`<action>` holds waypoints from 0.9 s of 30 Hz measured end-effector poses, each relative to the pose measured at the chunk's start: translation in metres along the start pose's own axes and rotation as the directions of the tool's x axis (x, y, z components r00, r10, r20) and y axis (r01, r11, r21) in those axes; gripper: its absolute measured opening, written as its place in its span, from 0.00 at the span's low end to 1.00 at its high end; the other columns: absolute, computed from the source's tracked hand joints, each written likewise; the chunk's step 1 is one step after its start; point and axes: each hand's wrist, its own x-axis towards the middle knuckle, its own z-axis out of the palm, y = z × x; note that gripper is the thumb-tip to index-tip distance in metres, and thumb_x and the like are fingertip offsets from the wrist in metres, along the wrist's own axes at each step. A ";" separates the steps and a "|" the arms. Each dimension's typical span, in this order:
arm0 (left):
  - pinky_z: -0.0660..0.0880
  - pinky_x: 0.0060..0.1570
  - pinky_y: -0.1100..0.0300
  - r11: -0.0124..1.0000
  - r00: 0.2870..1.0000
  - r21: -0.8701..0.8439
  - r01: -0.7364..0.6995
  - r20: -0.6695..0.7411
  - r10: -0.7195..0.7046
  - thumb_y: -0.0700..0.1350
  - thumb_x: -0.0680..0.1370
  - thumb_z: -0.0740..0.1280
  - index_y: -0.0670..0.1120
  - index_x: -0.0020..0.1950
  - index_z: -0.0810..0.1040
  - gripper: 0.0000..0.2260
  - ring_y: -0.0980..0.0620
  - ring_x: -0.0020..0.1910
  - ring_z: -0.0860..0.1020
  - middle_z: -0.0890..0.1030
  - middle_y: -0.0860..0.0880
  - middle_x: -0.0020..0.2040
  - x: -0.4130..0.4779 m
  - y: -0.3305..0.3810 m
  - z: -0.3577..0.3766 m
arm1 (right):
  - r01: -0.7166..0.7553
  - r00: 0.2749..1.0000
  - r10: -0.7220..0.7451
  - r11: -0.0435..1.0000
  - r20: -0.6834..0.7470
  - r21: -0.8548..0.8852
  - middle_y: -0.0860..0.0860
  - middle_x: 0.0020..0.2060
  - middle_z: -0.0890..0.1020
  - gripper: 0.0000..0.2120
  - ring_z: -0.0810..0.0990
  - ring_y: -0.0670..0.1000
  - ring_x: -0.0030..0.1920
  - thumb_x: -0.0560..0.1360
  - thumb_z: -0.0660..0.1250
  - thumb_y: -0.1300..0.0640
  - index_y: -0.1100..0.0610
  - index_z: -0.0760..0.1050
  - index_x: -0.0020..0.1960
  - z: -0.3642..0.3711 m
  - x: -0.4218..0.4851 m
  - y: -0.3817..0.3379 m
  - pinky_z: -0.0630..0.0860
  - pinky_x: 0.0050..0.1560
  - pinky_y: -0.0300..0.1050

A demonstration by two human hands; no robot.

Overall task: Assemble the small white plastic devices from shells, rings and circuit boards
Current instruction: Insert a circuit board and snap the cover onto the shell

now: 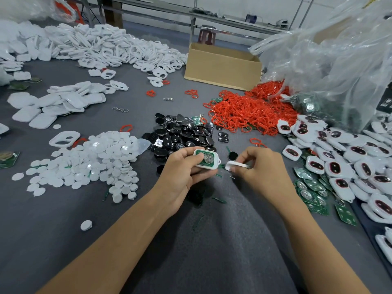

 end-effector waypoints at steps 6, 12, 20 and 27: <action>0.83 0.43 0.57 0.995 1.000 0.102 -0.016 0.023 0.013 0.29 0.78 0.62 0.39 0.53 0.75 0.08 0.51 0.40 0.83 0.83 0.43 0.45 0.001 -0.003 0.001 | 0.196 0.945 -0.129 0.959 -0.301 0.206 0.43 0.23 0.76 0.14 0.74 0.45 0.27 0.68 0.75 0.61 0.49 0.72 0.33 0.005 -0.007 -0.017 0.64 0.29 0.34; 0.83 0.42 0.59 0.996 0.998 0.093 0.006 0.066 -0.012 0.28 0.77 0.62 0.40 0.53 0.76 0.10 0.51 0.42 0.81 0.82 0.44 0.45 0.001 -0.002 0.000 | 0.343 0.883 -0.258 0.925 -0.391 0.163 0.50 0.35 0.83 0.08 0.78 0.48 0.30 0.66 0.70 0.69 0.58 0.76 0.39 0.025 -0.012 -0.024 0.73 0.35 0.46; 0.82 0.46 0.57 0.999 0.998 -0.028 -0.020 0.056 0.022 0.26 0.77 0.61 0.35 0.58 0.74 0.12 0.43 0.51 0.83 0.82 0.37 0.52 -0.001 0.002 -0.003 | 0.108 0.952 -0.095 0.994 -0.290 0.030 0.57 0.41 0.84 0.07 0.82 0.60 0.44 0.71 0.70 0.62 0.61 0.78 0.48 0.015 -0.003 -0.005 0.77 0.48 0.57; 0.82 0.49 0.55 0.997 0.998 -0.063 -0.047 0.040 0.049 0.27 0.78 0.60 0.35 0.60 0.73 0.12 0.41 0.54 0.81 0.81 0.37 0.54 0.000 0.005 -0.003 | 0.024 1.000 -0.019 0.946 0.018 -0.324 0.56 0.46 0.83 0.12 0.78 0.62 0.50 0.72 0.70 0.46 0.51 0.78 0.52 0.009 -0.001 0.004 0.73 0.45 0.49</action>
